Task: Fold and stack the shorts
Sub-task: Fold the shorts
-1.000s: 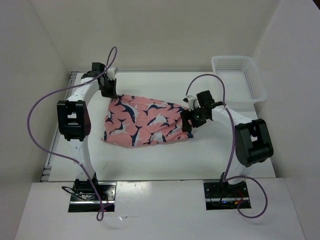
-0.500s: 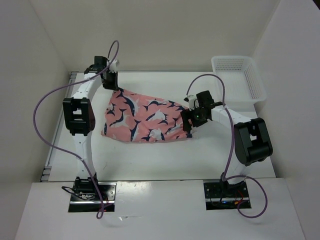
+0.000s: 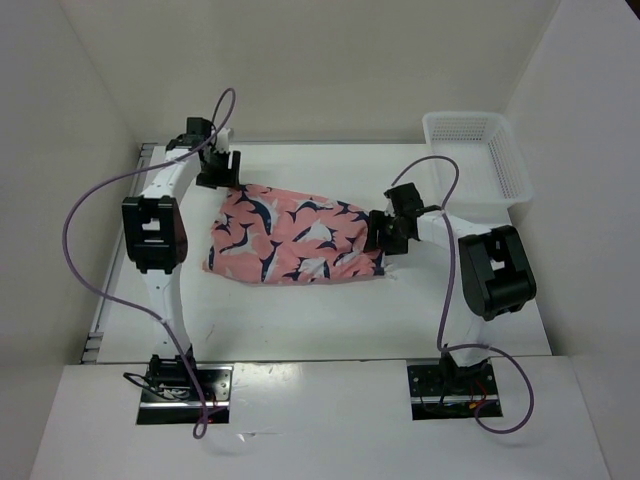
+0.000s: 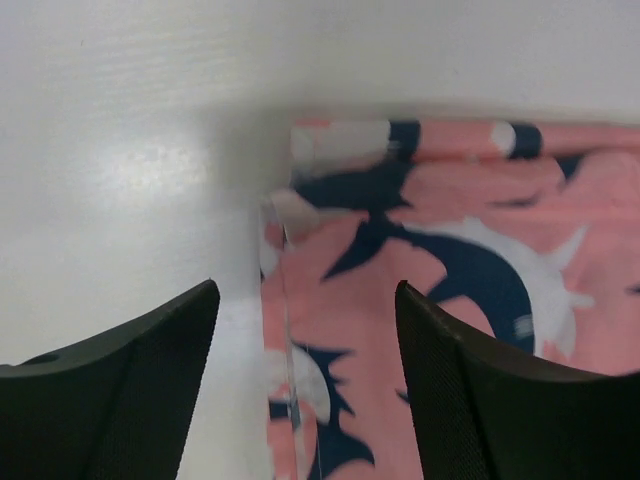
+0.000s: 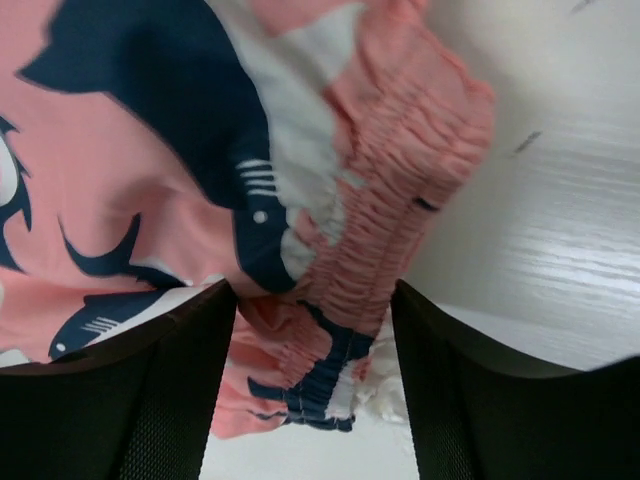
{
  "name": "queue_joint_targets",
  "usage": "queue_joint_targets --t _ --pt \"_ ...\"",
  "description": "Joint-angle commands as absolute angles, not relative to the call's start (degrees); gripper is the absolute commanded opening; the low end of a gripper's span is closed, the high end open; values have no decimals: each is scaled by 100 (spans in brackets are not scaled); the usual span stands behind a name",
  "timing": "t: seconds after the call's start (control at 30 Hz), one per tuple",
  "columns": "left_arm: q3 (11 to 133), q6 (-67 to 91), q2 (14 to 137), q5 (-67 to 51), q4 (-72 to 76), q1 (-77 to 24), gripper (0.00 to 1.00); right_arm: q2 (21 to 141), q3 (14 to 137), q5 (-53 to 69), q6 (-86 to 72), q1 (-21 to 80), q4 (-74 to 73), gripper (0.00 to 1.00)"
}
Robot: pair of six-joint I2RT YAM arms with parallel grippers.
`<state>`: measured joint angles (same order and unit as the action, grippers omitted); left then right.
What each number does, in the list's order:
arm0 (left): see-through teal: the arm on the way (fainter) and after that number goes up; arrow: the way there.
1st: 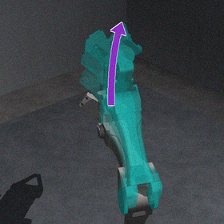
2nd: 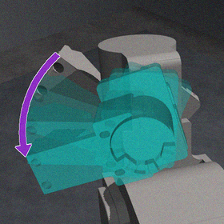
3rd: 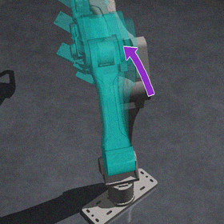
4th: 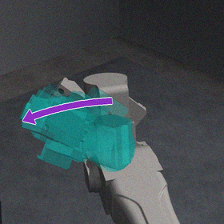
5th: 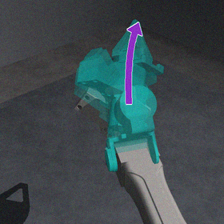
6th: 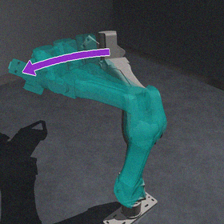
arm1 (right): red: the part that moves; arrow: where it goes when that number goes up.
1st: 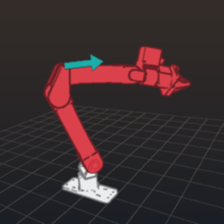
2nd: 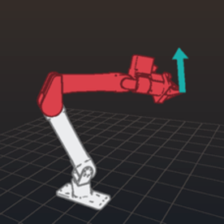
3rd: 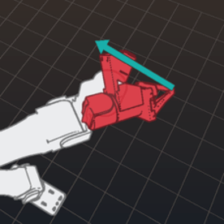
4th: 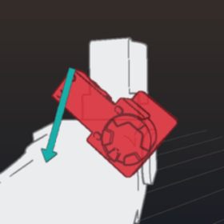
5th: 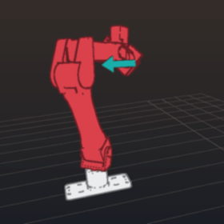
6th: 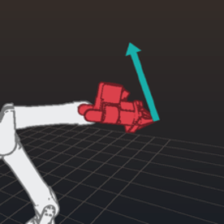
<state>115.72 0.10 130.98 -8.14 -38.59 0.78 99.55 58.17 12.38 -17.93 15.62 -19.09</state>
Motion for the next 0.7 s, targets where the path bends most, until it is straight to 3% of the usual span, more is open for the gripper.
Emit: queue_joint_targets --t 0.0,0.2,0.27,0.3,0.5,0.67 --pt "10945 0 11657 -1062 -3797 184 81 10177 6047 370 -2294 1617 -1827 68" --pt "8584 0 10310 -2285 -3218 255 85 10230 5818 -8 -2110 1801 -1776 64" --pt "8062 0 10310 -2110 -3085 308 88 10178 5766 -70 -2057 1863 -1644 54" --pt "7851 0 10310 -1796 -2946 308 93 10117 5713 -70 -2057 1863 -1644 44" --pt "7304 0 10679 -827 -2637 308 94 10002 5660 -70 -1776 1863 -1573 2" --pt "7084 0 10854 -431 -2418 255 94 9949 6099 227 -1048 1863 -1827 0"
